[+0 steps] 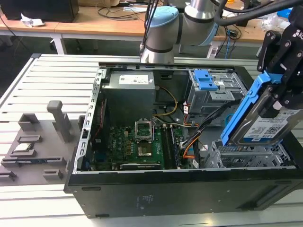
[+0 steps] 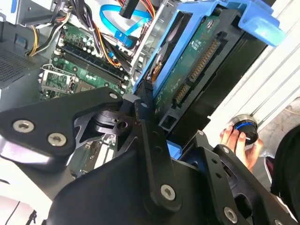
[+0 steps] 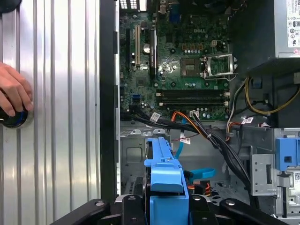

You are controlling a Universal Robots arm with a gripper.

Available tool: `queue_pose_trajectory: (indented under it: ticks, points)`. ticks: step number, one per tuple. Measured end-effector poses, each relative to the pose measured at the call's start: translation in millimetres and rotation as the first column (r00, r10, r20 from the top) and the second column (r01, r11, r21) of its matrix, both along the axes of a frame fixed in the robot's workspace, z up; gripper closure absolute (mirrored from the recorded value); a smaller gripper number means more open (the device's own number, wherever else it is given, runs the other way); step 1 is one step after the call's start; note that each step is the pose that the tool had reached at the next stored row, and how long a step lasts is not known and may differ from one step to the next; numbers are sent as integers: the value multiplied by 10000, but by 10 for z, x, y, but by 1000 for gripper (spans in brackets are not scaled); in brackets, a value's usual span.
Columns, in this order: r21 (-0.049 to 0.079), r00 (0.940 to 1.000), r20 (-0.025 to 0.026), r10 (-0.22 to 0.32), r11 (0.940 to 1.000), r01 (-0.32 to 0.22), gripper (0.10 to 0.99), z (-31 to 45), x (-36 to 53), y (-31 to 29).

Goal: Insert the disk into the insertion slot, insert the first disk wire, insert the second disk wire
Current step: 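Insert the disk into the insertion slot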

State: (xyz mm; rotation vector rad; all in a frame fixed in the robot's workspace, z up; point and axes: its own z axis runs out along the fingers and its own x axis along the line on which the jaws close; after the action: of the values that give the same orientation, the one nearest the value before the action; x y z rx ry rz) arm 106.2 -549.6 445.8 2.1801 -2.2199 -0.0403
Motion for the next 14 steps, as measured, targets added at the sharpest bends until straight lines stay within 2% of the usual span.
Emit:
queue_pose_trajectory:
  ticks: [4,6,13,14]
  points:
    - [-1,10000,0,-1,10000,1,725,-72,0,32]
    - [-2,10000,0,0,10000,0,725,-168,0,46]
    - [0,10000,0,-1,10000,1,725,-328,0,46]
    - [-1,10000,0,-1,10000,1,725,-374,0,45]
